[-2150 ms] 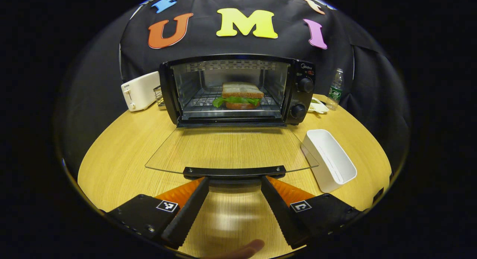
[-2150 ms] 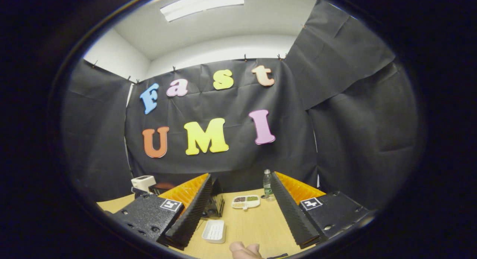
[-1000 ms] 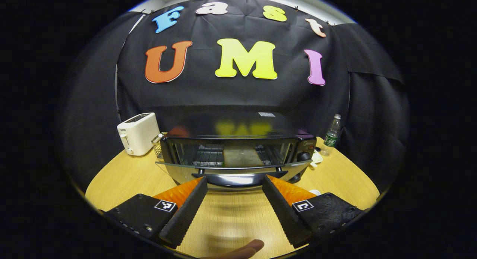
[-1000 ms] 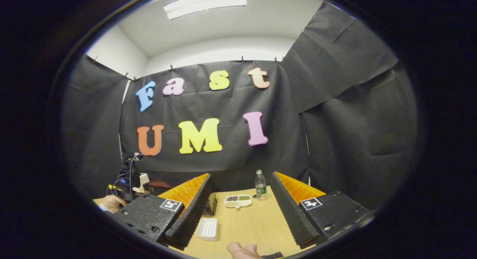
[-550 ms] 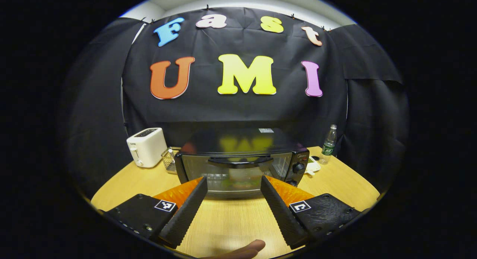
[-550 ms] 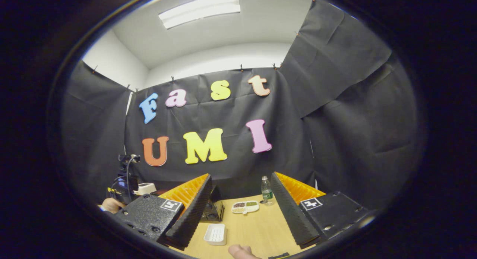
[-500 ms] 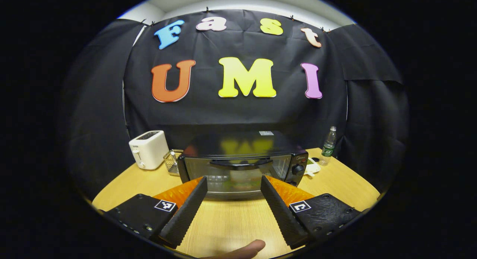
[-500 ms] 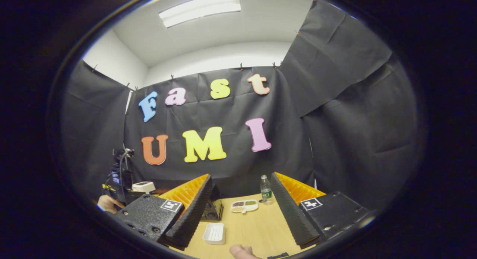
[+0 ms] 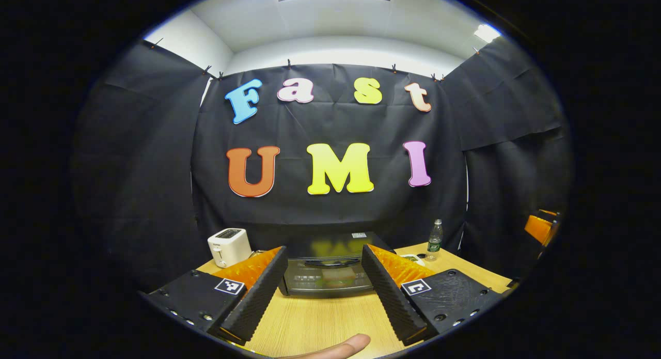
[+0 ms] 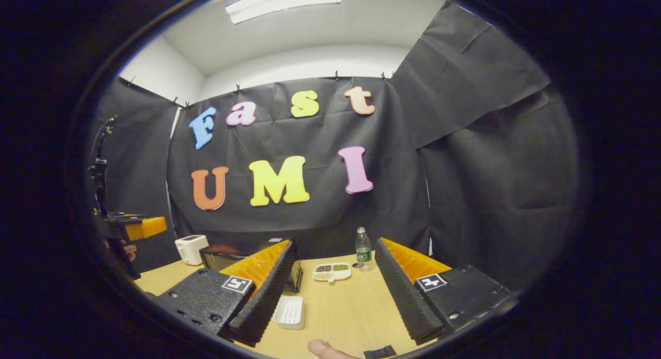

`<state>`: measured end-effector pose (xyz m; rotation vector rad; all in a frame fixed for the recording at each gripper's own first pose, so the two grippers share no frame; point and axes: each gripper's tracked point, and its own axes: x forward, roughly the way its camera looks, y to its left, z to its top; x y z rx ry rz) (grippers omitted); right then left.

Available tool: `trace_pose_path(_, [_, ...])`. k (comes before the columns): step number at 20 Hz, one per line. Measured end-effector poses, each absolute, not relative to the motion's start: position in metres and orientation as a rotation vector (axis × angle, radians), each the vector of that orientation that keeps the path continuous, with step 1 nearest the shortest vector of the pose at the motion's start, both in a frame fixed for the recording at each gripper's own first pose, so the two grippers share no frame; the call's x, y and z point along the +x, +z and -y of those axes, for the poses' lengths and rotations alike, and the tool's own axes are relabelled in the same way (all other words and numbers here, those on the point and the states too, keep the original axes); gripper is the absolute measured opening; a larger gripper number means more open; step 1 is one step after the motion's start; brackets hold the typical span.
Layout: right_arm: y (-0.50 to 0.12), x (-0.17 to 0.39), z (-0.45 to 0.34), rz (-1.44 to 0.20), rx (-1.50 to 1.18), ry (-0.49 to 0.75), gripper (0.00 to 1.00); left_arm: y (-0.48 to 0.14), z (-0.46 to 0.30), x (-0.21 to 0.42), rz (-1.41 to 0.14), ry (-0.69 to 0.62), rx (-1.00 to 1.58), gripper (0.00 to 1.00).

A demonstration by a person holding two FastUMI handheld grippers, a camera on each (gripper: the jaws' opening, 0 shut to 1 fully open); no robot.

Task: Open the electric oven with the left hand, put the food in, and close the electric oven.

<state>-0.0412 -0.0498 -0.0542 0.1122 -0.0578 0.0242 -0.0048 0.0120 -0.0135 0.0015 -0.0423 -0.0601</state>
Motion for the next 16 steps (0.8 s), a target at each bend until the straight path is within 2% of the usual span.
trace_pose_path(7, [-0.051,-0.050,0.038,0.064,0.079,0.028,0.96,-0.043,-0.023,-0.066,0.031,-0.032,-0.008,0.95])
trace_pose_path(8, [-0.051,-0.052,0.034,0.065,0.070,0.037,0.96,-0.046,-0.023,-0.070,0.026,-0.027,-0.018,0.85])
trace_pose_path(9, [-0.053,-0.054,0.032,0.064,0.059,0.042,0.96,-0.052,-0.022,-0.072,0.016,-0.025,-0.030,0.96])
trace_pose_path(15, [-0.055,-0.058,0.016,0.052,0.053,0.070,0.96,-0.048,-0.020,-0.088,0.036,-0.059,-0.052,0.96])
trace_pose_path(16, [-0.053,-0.059,0.017,0.055,0.053,0.068,0.96,-0.049,-0.022,-0.087,0.039,-0.059,-0.049,0.86])
